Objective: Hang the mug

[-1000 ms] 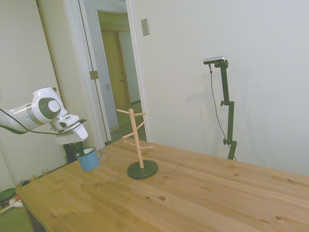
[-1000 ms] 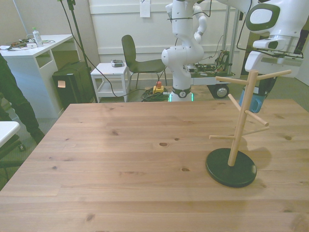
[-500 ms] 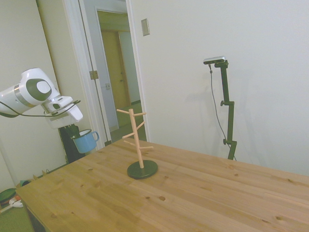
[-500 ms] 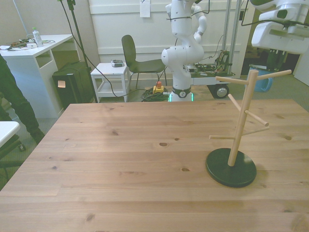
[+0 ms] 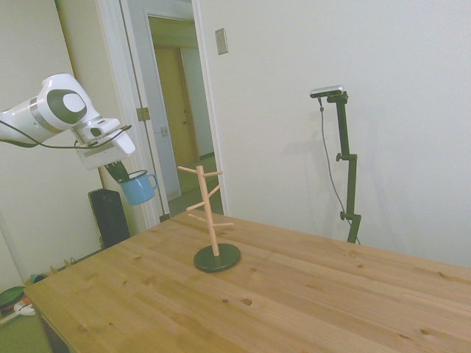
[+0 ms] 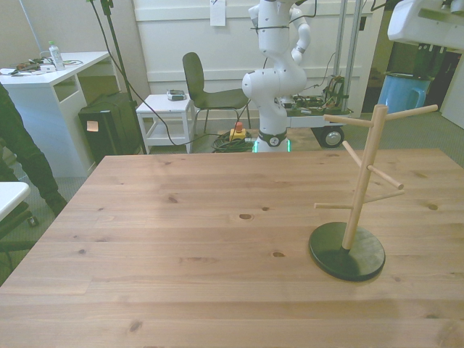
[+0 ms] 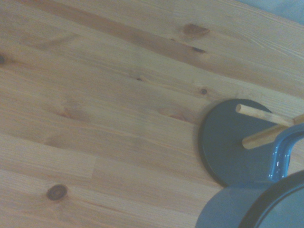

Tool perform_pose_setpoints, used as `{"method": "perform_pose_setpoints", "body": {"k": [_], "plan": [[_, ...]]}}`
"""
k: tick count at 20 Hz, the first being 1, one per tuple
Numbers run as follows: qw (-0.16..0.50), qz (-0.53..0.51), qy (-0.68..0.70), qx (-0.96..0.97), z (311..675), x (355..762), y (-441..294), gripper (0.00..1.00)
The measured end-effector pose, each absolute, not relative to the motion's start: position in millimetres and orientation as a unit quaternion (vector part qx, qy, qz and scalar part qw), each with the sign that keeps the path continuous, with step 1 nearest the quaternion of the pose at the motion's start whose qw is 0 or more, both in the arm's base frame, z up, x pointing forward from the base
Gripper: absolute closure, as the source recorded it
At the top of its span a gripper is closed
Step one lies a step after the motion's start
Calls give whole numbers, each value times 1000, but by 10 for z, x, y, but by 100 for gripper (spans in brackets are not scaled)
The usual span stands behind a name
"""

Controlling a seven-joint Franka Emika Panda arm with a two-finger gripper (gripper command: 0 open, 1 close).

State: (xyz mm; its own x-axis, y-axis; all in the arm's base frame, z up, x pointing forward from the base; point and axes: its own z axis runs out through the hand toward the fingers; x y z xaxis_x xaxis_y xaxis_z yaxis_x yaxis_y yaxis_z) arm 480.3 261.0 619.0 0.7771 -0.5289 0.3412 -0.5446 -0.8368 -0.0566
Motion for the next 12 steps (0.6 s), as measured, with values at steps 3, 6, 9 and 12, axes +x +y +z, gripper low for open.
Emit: {"method": "perform_pose_setpoints", "body": {"k": [3, 6, 9, 12], "plan": [[20, 169, -287, 943, 6254, 4976, 2636, 100], [17, 167, -289, 943, 6330, 5116, 2602, 100], [15, 169, -291, 942, 6415, 5211, 2507, 100], [15, 171, -294, 940, 6477, 5294, 2372, 100]]}}
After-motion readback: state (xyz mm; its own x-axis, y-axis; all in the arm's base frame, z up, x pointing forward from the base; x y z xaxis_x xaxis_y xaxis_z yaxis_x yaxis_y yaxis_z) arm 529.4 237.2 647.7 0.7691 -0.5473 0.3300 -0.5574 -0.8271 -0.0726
